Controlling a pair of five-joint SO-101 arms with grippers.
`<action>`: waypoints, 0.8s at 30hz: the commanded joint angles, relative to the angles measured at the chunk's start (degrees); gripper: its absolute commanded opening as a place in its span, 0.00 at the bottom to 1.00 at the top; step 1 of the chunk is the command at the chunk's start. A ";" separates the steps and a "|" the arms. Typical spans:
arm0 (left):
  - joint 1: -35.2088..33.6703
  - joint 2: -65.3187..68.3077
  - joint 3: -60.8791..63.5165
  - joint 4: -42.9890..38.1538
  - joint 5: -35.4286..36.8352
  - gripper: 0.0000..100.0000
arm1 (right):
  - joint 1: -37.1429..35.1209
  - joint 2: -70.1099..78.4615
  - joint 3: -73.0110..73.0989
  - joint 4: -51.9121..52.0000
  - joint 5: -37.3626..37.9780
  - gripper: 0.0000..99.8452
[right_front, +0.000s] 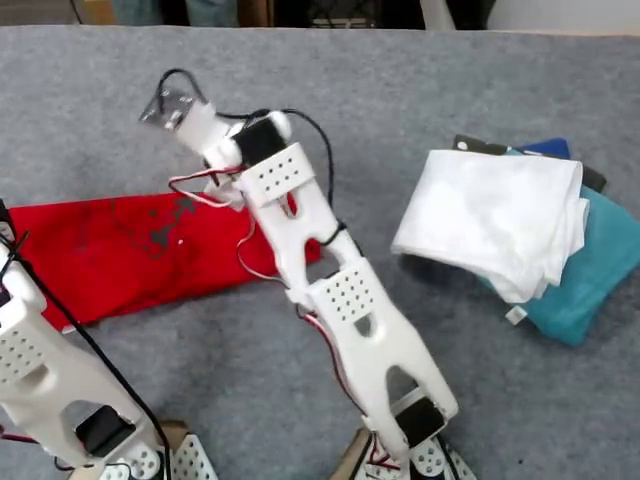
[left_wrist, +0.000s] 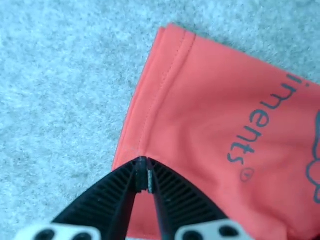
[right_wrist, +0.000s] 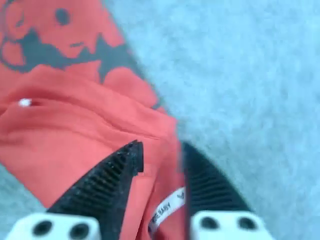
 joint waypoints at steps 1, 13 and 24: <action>-1.27 -1.49 -3.91 3.34 -1.23 0.03 | 1.49 -9.45 3.21 0.53 -6.07 0.01; -7.25 4.57 -5.05 0.26 -7.65 0.25 | 1.58 -23.16 37.23 0.09 -6.59 0.01; -5.85 26.37 -26.07 9.23 -7.65 0.16 | 1.67 -23.78 37.23 0.18 -6.77 0.01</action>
